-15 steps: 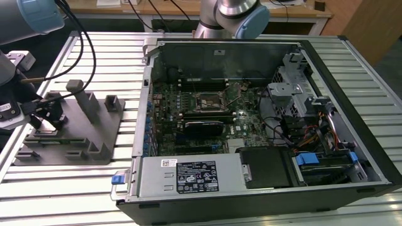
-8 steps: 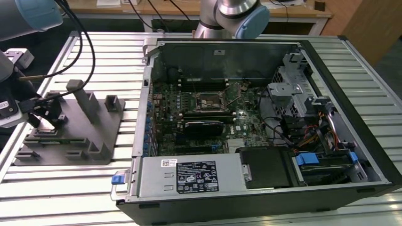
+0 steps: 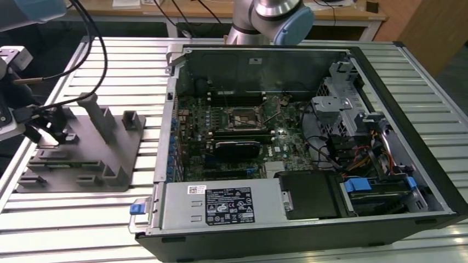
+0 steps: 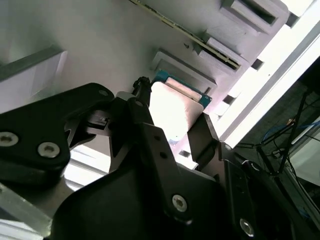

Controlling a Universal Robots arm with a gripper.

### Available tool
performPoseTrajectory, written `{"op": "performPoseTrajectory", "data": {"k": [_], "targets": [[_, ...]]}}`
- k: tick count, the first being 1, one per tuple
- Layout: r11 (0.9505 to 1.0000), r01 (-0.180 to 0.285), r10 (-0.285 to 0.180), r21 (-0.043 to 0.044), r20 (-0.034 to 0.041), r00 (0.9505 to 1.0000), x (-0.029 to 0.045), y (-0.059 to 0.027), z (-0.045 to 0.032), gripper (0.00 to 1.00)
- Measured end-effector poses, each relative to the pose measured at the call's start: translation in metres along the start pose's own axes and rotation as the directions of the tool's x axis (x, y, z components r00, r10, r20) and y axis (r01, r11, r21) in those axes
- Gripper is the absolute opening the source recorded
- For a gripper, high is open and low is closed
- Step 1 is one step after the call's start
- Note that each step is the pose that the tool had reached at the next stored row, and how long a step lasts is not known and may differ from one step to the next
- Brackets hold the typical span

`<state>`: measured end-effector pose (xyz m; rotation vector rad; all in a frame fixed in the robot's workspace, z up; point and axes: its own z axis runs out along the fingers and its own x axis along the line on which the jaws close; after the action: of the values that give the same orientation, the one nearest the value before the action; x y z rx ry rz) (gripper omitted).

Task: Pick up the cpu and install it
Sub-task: 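Pick up the cpu and move it towards the insertion slot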

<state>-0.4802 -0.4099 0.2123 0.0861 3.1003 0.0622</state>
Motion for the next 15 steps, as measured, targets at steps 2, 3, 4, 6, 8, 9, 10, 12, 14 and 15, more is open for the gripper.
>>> {"op": "performPoseTrajectory", "data": {"k": [2, 3, 4, 6, 8, 9, 10, 12, 14, 15], "targets": [[1.0, 0.0, 0.0, 0.0001, 0.0, 1.0, -0.0003, 0.0002, -0.0061, 0.54], [1.0, 0.0, 0.0, 0.0, 0.0001, 1.0, -0.0004, 0.0004, -0.0092, 0.54], [1.0, 0.0, 0.0, 0.0, 0.0001, 1.0, -0.0005, 0.0005, -0.0129, 0.54], [1.0, 0.0, 0.0, 0.0001, -0.0001, 1.0, -0.0008, 0.0008, -0.0208, 0.54], [1.0, 0.0, 0.0, 0.0, 0.0, 1.0, -0.0011, 0.0012, -0.0285, 0.54], [1.0, 0.0, 0.0, 0.0001, 0.0, 1.0, -0.0012, 0.0013, -0.0327, 0.54], [1.0, 0.0, 0.0, -0.0001, 0.0002, 1.0, -0.0015, 0.0016, -0.0375, 0.54], [1.0, 0.0, 0.0, 0.0001, 0.0001, 1.0, -0.0018, 0.0019, -0.0464, 0.54], [1.0, 0.0, 0.0, 0.0001, 0.0002, 1.0, -0.0021, 0.0023, -0.0549, 0.54], [1.0, 0.0, 0.0, 0.0001, 0.0001, 1.0, -0.0023, 0.0024, -0.0592, 0.54]]}}
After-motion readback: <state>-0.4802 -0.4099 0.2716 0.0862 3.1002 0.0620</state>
